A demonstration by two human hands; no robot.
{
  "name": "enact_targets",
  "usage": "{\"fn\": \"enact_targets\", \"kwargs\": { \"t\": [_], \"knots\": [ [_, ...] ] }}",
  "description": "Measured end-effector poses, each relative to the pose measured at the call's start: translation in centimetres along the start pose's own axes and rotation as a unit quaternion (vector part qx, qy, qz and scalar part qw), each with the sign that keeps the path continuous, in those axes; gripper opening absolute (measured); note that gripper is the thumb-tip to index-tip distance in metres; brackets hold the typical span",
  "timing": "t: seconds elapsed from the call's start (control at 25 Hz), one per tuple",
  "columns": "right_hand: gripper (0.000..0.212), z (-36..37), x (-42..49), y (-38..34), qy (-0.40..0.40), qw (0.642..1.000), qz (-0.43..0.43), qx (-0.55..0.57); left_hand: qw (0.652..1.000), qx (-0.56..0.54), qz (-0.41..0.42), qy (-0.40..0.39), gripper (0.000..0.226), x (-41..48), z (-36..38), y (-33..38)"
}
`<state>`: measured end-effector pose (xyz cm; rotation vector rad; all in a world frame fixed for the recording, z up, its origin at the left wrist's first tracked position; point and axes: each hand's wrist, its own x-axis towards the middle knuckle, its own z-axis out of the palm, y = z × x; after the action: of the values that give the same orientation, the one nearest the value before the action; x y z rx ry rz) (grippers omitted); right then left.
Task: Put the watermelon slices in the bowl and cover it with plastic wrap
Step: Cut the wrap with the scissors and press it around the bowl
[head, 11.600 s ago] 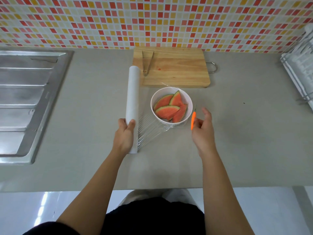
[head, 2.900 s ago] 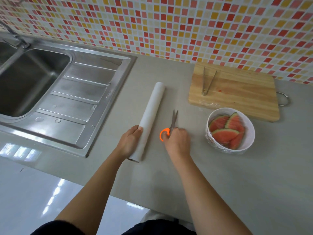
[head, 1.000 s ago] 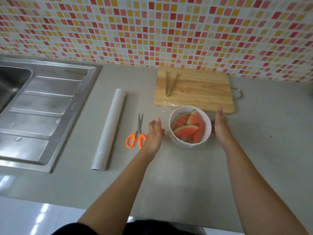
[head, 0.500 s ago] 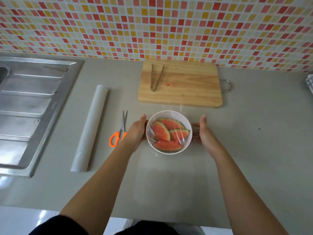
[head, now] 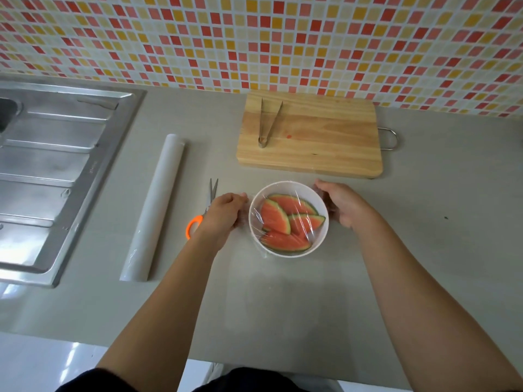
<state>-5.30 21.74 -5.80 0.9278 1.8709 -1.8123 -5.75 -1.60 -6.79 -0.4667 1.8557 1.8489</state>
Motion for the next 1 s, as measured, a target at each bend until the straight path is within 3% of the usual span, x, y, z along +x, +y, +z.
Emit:
{"fn": "enact_targets", "kwargs": {
  "t": [0.16,0.24,0.32,0.4,0.52,0.64,0.8,1.0],
  "knots": [
    [0.033,-0.9,0.2,0.7,0.047,0.987,-0.013,0.155,0.972,-0.231,-0.014,0.047,0.022,-0.5,0.0,-0.2],
    [0.030,-0.9,0.2,0.8,0.052,0.987,-0.011,0.149,0.966,-0.251,-0.039,0.048,0.025,-0.5,0.1,0.1],
    [0.033,-1.0,0.5,0.7,0.046,0.994,-0.007,0.104,0.978,-0.195,-0.060,0.036,0.025,0.0,0.3,0.9],
    [0.046,-1.2,0.8,0.3,0.016,0.999,0.018,0.030,0.995,-0.056,-0.081,-0.001,0.034,0.7,0.1,1.6],
    [0.046,-1.0,0.5,-0.7,-0.030,0.997,0.047,-0.057,0.992,0.108,-0.044,-0.045,0.036,1.5,-0.1,1.6],
    [0.037,-0.5,0.4,-1.4,0.009,0.999,0.027,-0.046,0.996,0.079,0.023,-0.020,0.031,1.4,0.6,1.7],
    [0.034,0.5,0.4,-1.2,0.030,0.994,-0.011,0.104,0.998,0.034,0.046,0.014,0.032,1.3,1.3,1.6],
    [0.036,2.0,0.3,-0.4,0.133,0.985,-0.097,0.044,0.994,0.081,0.066,0.015,0.031,1.4,1.0,1.7]
  ]
}}
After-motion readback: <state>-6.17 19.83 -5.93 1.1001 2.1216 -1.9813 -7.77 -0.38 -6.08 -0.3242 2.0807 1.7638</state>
